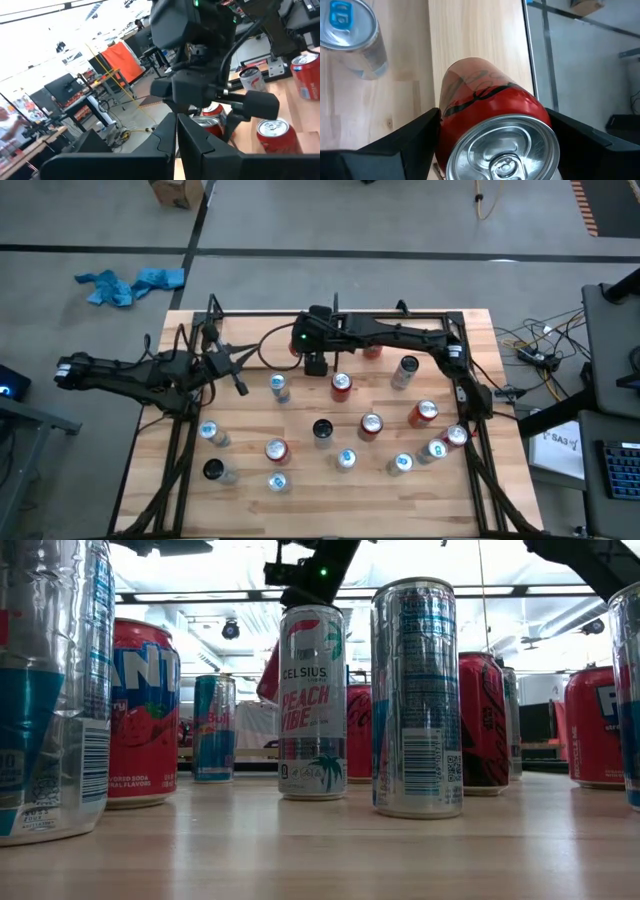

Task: Place canned beverage on shelf
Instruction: Put the red/black soda can on the shelf

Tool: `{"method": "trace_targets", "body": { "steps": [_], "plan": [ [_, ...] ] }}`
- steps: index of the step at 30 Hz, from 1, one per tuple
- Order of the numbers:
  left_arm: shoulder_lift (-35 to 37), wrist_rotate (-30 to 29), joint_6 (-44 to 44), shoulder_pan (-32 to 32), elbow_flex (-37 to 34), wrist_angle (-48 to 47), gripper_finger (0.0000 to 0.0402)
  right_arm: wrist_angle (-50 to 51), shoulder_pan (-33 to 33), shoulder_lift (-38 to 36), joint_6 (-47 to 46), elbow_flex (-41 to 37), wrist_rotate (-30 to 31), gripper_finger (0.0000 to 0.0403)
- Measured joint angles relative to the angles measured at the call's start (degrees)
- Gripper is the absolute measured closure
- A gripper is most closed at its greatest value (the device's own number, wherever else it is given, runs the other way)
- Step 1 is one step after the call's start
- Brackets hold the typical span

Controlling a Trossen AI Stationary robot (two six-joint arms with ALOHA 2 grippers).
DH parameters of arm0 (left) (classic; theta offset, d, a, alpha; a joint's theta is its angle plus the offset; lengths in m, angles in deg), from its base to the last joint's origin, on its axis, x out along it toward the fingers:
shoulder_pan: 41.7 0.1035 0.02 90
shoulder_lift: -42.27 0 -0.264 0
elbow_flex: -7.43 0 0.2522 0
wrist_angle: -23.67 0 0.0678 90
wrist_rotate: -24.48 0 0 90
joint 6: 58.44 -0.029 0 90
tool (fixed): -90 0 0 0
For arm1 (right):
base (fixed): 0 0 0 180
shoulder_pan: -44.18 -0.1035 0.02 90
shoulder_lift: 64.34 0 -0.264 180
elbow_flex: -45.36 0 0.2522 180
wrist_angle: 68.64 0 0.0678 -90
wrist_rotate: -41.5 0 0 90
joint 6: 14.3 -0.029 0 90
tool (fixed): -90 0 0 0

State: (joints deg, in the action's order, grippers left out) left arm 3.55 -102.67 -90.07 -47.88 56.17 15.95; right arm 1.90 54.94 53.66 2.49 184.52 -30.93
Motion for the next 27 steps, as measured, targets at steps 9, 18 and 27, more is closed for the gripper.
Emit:
{"method": "trace_targets", "body": {
  "steps": [9,18,27],
  "plan": [
    [0.1,0.0,-2.4,0.0,0.0,0.5,0.0402,3.4,0.1,2.0,-2.7,0.0,0.0,0.0096],
    [-0.2,0.0,-1.1,0.0,-0.2,-1.2,0.0402,5.6,0.0,3.1,-4.9,0.0,0.0,0.0095],
    [-0.2,0.0,-2.6,0.0,-0.2,-1.1,0.0402,5.7,0.0,3.1,-7.0,0.0,-0.1,0.0093]
  ]
}}
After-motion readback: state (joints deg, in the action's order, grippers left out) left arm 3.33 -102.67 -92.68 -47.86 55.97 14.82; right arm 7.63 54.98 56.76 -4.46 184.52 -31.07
